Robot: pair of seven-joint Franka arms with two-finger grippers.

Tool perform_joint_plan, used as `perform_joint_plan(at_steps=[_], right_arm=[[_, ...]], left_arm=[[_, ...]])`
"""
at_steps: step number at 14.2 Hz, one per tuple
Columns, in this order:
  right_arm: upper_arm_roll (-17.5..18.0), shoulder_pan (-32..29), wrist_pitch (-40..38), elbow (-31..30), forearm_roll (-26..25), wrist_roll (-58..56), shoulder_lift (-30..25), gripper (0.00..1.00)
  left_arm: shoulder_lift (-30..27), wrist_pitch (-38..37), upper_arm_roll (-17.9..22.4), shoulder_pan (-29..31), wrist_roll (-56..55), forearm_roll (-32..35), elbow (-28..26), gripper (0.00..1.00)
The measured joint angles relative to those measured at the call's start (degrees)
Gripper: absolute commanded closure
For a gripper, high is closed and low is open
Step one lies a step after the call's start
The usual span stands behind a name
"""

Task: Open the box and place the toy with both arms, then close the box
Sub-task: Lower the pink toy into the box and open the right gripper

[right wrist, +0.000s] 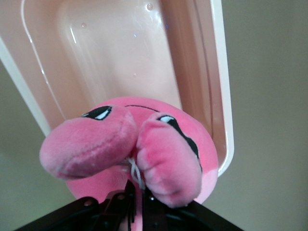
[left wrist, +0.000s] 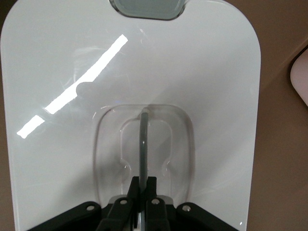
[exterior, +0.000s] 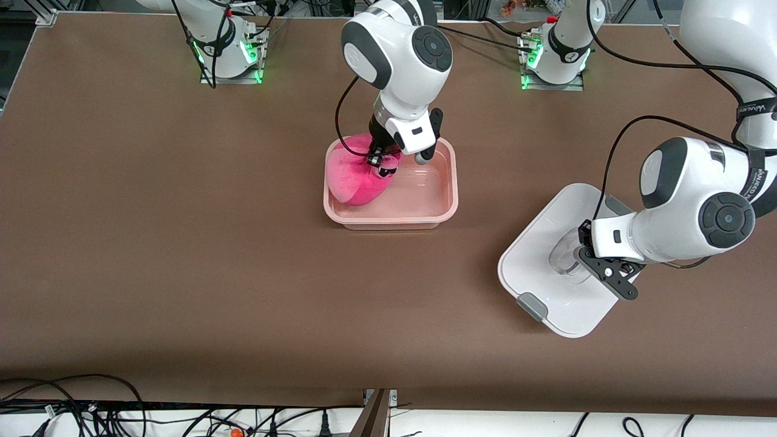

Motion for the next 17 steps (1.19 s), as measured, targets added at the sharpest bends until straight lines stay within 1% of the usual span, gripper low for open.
perform_joint_plan(at_steps=[4, 5, 6, 7, 10, 13, 17], right_arm=[[0.00, 1.37, 1.31, 0.05, -2.51, -0.09, 3.62, 1.00], [0.00, 1.61, 1.79, 0.06, -3.10, -0.08, 4.57, 0.85], [0.00, 1.77, 2.49, 0.07, -3.54, -0.06, 5.59, 0.34], [-0.01, 1.91, 3.46, 0.06, -3.94, -0.04, 6.60, 0.00], [-0.15, 2.28, 8.55, 0.09, -4.76, 0.88, 9.05, 0.00], [-0.16, 2.40, 12.49, 0.25, -4.83, 4.68, 9.50, 0.00], [-1.05, 2.42, 13.68, 1.97, -4.83, 10.58, 9.17, 0.00]], left_arm=[[0.11, 0.16, -0.04, -0.01, 0.03, 0.00, -0.01, 1.00], [0.12, 0.18, -0.04, -0.01, 0.06, 0.00, -0.01, 1.00], [0.12, 0.18, -0.04, -0.01, 0.14, 0.00, -0.01, 1.00], [0.12, 0.19, -0.04, -0.01, 0.26, 0.00, -0.01, 1.00], [0.15, 0.21, -0.04, 0.00, 0.45, 0.00, -0.02, 1.00], [0.16, 0.21, -0.02, 0.02, 0.50, 0.00, -0.02, 1.00], [0.17, 0.22, -0.11, 0.02, 0.58, 0.00, -0.02, 1.00]])
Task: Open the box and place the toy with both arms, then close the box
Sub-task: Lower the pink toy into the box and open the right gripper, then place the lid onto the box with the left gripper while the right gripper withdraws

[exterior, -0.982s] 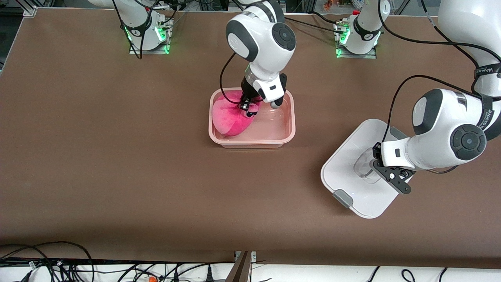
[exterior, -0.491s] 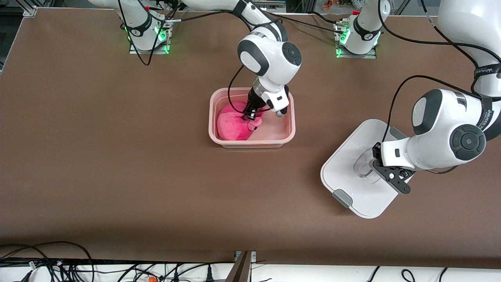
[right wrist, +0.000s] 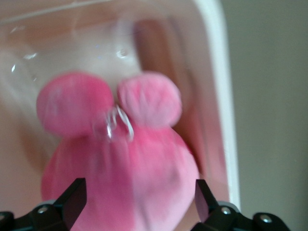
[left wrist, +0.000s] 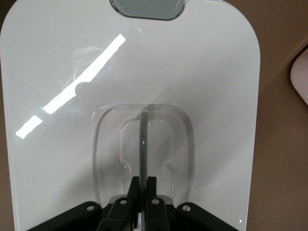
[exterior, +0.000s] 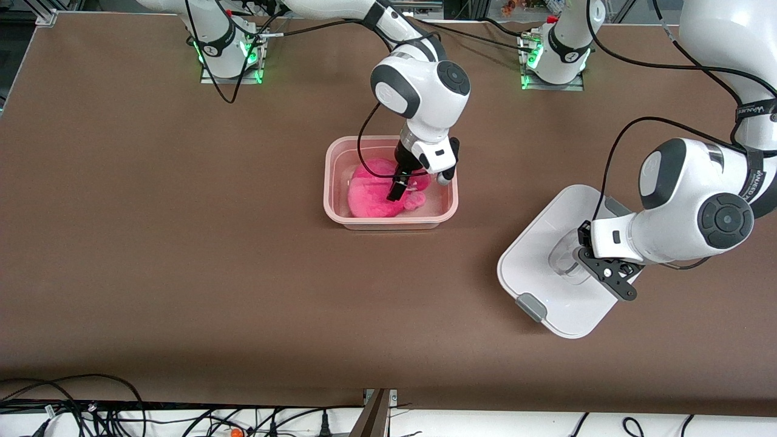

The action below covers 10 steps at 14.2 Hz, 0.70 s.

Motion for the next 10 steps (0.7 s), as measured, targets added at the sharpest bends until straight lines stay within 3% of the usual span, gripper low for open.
perform_joint_plan(at_steps=[4, 7, 10], right_arm=[[-2.00, -3.59, 4.64, 2.33, 1.55, 3.73, -4.07, 0.00], [-3.07, -9.54, 4.04, 2.65, 10.43, 3.59, -10.10, 0.00], [-5.27, -14.33, -1.39, 1.67, 16.15, 3.59, -15.29, 0.00]], left_arm=[[0.00, 0.00, -2.33, -0.31, 0.71, -0.05, -0.01, 1.00], [0.00, 0.00, -6.73, -1.13, 5.46, -0.07, -0.01, 1.00], [0.00, 0.00, -8.86, -4.28, 10.21, -0.09, -0.03, 1.00]])
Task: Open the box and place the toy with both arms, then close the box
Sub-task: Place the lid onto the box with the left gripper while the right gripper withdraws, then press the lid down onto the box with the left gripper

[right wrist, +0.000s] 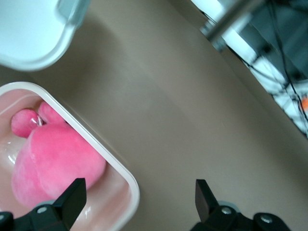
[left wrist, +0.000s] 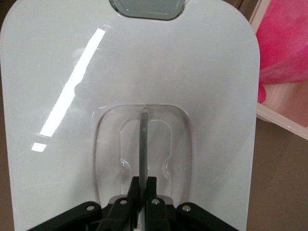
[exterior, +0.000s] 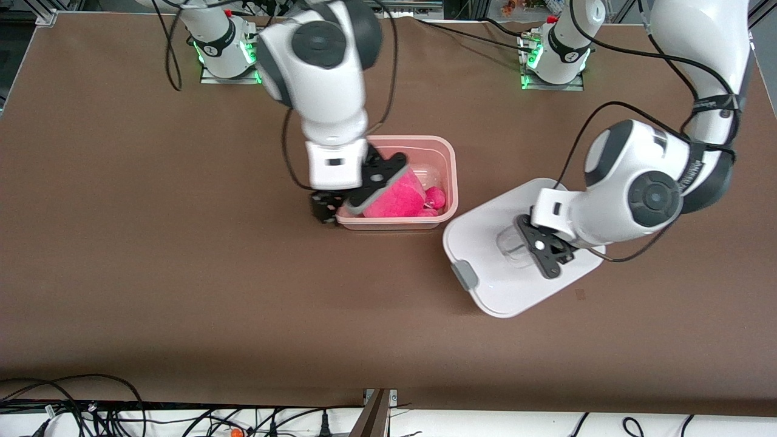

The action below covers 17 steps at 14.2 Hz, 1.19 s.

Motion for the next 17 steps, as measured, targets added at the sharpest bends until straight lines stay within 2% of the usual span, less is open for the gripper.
perform_joint_plan(at_steps=[2, 4, 8, 10, 11, 14, 17], right_arm=[[-3.83, -0.99, -1.97, -3.36, 4.34, 0.30, -3.94, 0.00], [-8.53, -1.32, -3.39, -9.44, 7.49, 0.59, -9.77, 0.00], [-14.81, -1.79, -7.43, -23.05, 7.32, 3.11, -25.43, 0.00], [-14.82, -2.68, -8.37, -26.86, 4.52, 4.54, -29.95, 0.00], [-12.55, -4.85, -8.65, -27.79, 3.39, 6.12, -30.84, 0.00], [0.73, -16.90, -8.99, -28.35, 0.52, 11.91, -31.17, 0.00], [11.40, -28.39, -9.24, -28.35, -0.75, 14.11, -31.30, 0.00]], left_arm=[[0.00, 0.00, -0.26, -3.90, 0.95, -0.03, -0.02, 1.00], [0.01, 0.00, -0.43, -8.83, 0.94, -0.05, -0.04, 1.00], [0.23, 0.75, -0.39, -18.41, 0.91, -0.04, -0.29, 1.00], [1.57, 2.32, -0.38, -20.76, 2.24, -0.03, -0.70, 1.00], [2.66, 3.54, -0.36, -21.68, 3.33, 0.02, -0.80, 1.00], [5.04, 6.44, -0.30, -23.70, 4.93, 0.33, -0.86, 1.00], [4.90, 6.41, -0.24, -25.24, 4.95, 0.90, -0.65, 1.00]])
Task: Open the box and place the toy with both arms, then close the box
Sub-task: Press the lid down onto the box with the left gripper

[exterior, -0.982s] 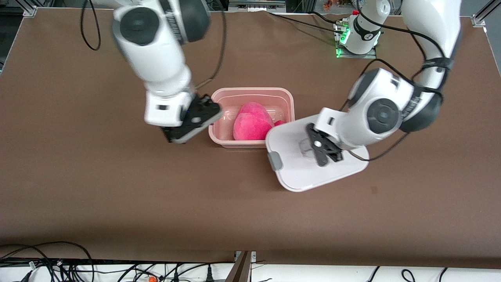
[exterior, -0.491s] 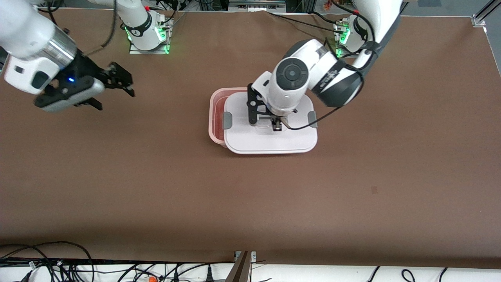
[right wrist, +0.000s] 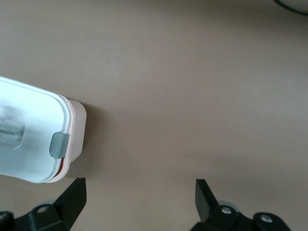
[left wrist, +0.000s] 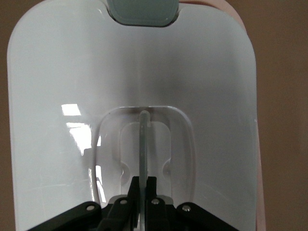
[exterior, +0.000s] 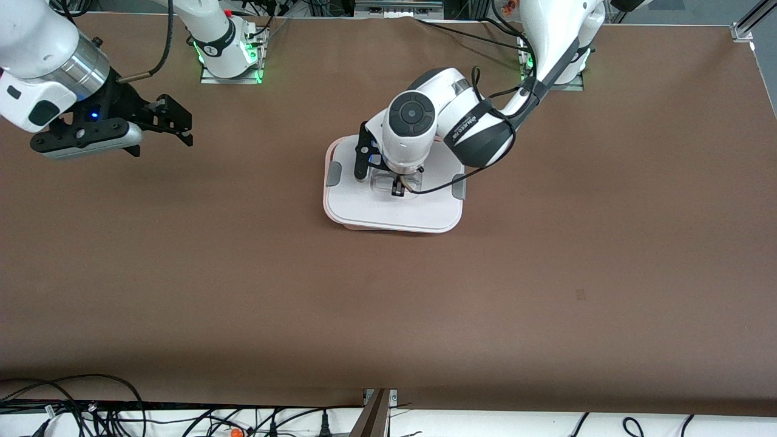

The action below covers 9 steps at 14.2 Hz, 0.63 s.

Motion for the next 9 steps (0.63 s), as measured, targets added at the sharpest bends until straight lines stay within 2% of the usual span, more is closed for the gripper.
perform_joint_plan(at_steps=[2, 3, 9], right_arm=[[6.76, -8.47, -0.26, 0.00, -0.12, -0.03, -0.21, 0.00], [8.65, -11.00, -0.66, 0.00, -0.51, -0.10, -0.37, 0.00], [10.24, -12.39, -1.33, 0.00, -2.36, -0.10, -1.24, 0.00]], left_arm=[[-0.02, 0.02, -0.01, -0.64, -0.79, 0.00, 0.07, 1.00], [-0.02, 0.02, 0.01, -0.95, -1.62, 0.00, 0.07, 1.00], [-0.03, 0.06, 0.69, -1.78, -4.16, 0.00, 0.09, 1.00]])
